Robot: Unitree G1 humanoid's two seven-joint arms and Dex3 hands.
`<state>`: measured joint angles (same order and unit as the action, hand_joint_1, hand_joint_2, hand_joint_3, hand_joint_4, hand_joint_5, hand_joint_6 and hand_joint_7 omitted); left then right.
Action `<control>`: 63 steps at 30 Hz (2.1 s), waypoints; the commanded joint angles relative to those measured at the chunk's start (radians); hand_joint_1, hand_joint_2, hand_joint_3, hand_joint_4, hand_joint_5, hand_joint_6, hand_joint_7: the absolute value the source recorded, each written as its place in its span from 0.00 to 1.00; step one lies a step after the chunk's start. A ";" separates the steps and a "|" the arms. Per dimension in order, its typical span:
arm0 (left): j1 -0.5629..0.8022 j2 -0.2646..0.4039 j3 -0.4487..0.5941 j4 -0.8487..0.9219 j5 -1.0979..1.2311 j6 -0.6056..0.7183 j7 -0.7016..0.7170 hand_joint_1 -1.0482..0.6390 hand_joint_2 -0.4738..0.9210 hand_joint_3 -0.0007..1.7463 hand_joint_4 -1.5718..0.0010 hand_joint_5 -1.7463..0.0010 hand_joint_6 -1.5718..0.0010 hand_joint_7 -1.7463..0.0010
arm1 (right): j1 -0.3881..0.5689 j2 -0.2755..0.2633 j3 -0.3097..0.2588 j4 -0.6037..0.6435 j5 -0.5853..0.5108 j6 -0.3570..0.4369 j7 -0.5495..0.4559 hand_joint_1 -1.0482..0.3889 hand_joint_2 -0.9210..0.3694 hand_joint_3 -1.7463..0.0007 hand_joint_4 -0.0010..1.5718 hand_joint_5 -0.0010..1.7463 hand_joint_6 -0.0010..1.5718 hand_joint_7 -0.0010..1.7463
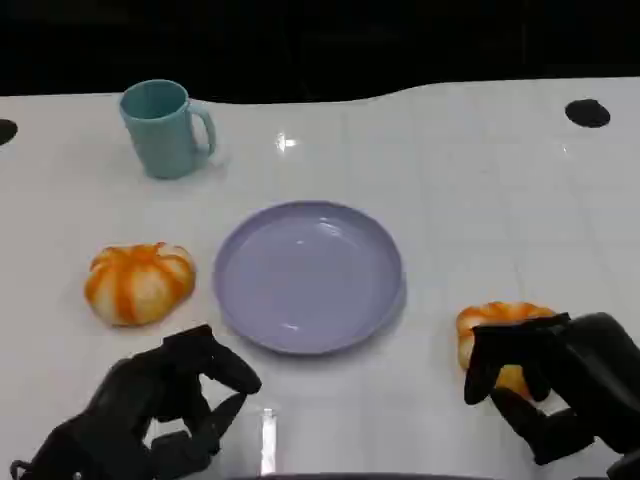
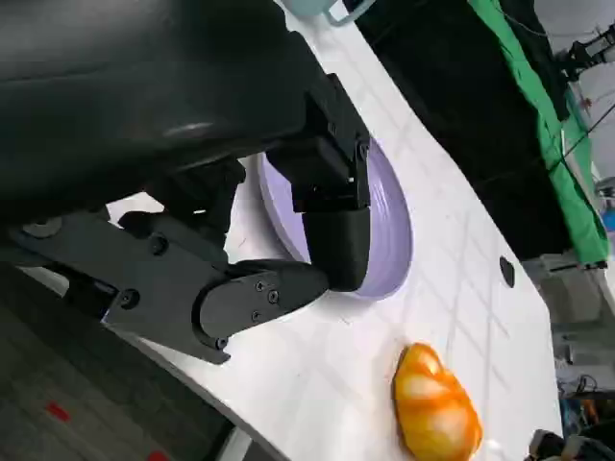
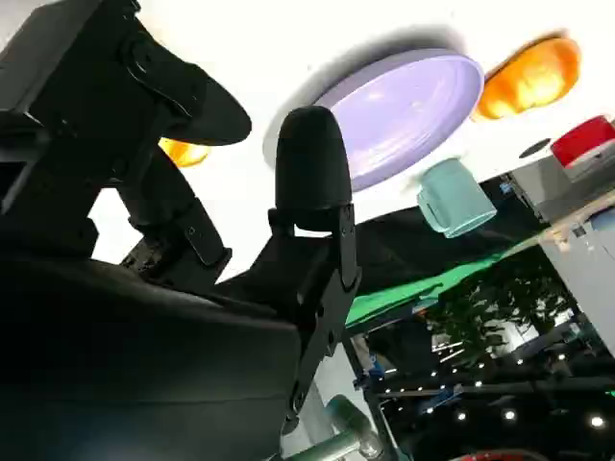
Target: Grasp the bread from the table and place it into the plate.
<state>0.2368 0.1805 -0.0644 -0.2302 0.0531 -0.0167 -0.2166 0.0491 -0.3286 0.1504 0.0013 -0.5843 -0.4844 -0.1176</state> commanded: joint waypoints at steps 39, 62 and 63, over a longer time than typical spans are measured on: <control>-0.005 0.014 0.009 0.005 -0.004 -0.004 -0.003 0.46 0.91 0.40 0.55 0.00 0.60 0.28 | 0.037 0.006 -0.030 -0.152 -0.012 0.157 0.043 0.68 0.55 0.38 0.59 0.68 0.65 0.33; -0.012 0.007 0.008 0.011 -0.003 0.004 0.001 0.47 0.90 0.40 0.54 0.00 0.59 0.28 | 0.074 -0.061 -0.029 -0.538 -0.271 0.543 0.412 0.39 0.13 0.99 0.11 0.23 0.26 0.00; -0.012 0.006 0.007 0.010 -0.003 0.005 0.001 0.47 0.90 0.40 0.54 0.00 0.59 0.28 | 0.073 -0.060 -0.026 -0.542 -0.277 0.552 0.426 0.39 0.13 0.99 0.10 0.23 0.25 0.00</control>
<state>0.2324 0.1805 -0.0610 -0.2234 0.0517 -0.0106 -0.2167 0.1188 -0.3710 0.1202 -0.5151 -0.8399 0.0395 0.2697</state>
